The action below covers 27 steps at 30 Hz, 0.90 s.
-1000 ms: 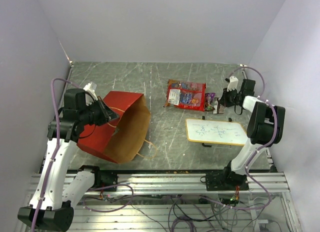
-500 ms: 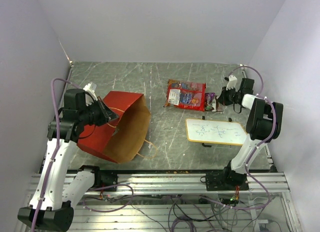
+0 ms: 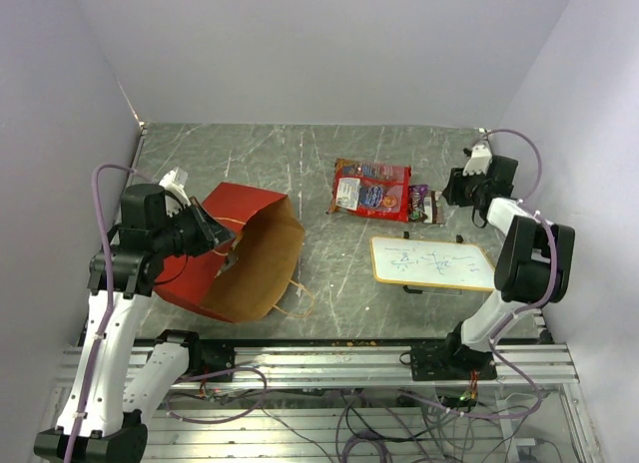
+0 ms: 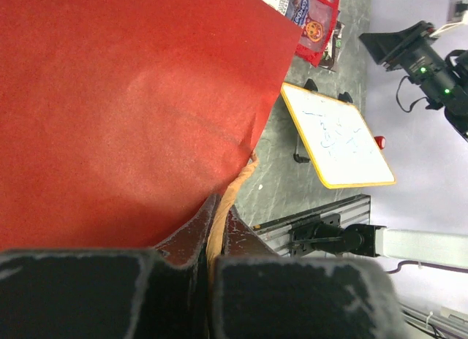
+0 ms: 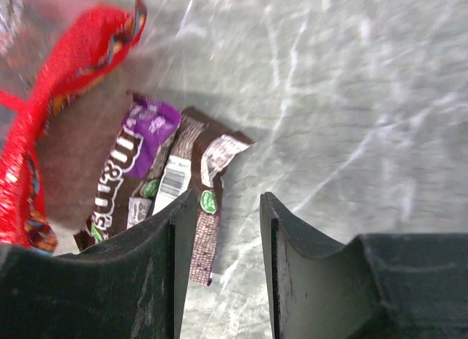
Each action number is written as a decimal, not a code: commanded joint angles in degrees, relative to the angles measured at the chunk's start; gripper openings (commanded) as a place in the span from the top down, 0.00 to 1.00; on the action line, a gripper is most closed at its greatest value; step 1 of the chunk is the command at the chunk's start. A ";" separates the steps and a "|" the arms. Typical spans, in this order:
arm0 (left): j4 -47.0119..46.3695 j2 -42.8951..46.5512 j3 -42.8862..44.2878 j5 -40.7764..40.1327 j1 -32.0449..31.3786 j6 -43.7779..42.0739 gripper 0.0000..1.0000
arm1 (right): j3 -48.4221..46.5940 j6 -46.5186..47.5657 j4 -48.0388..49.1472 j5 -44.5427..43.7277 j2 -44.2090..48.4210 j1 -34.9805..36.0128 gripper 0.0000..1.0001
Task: Take the snacks out of the paper bag
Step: Place the snack at the center of the board, then take out the snack from the paper bag.
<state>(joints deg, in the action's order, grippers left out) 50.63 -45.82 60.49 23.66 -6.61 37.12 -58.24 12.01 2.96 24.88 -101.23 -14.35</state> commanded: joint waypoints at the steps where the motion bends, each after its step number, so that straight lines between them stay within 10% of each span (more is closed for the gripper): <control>1: 1.30 0.71 0.19 0.65 -0.42 1.10 0.93 | 1.33 -8.67 3.88 -8.15 7.71 0.20 0.60; 18: -1.19 4.73 -5.00 -0.17 -0.42 6.98 0.93 | 19.28 -31.23 11.17 -6.42 33.44 31.29 0.60; 27: -0.77 5.58 -5.51 0.08 -0.41 7.46 0.93 | 21.44 -35.30 18.55 -11.74 32.82 55.19 0.60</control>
<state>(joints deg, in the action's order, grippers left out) 50.48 -41.06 55.46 23.62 -6.61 44.03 -37.39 -20.73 16.27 16.80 -67.16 32.86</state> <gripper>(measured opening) 0.075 0.403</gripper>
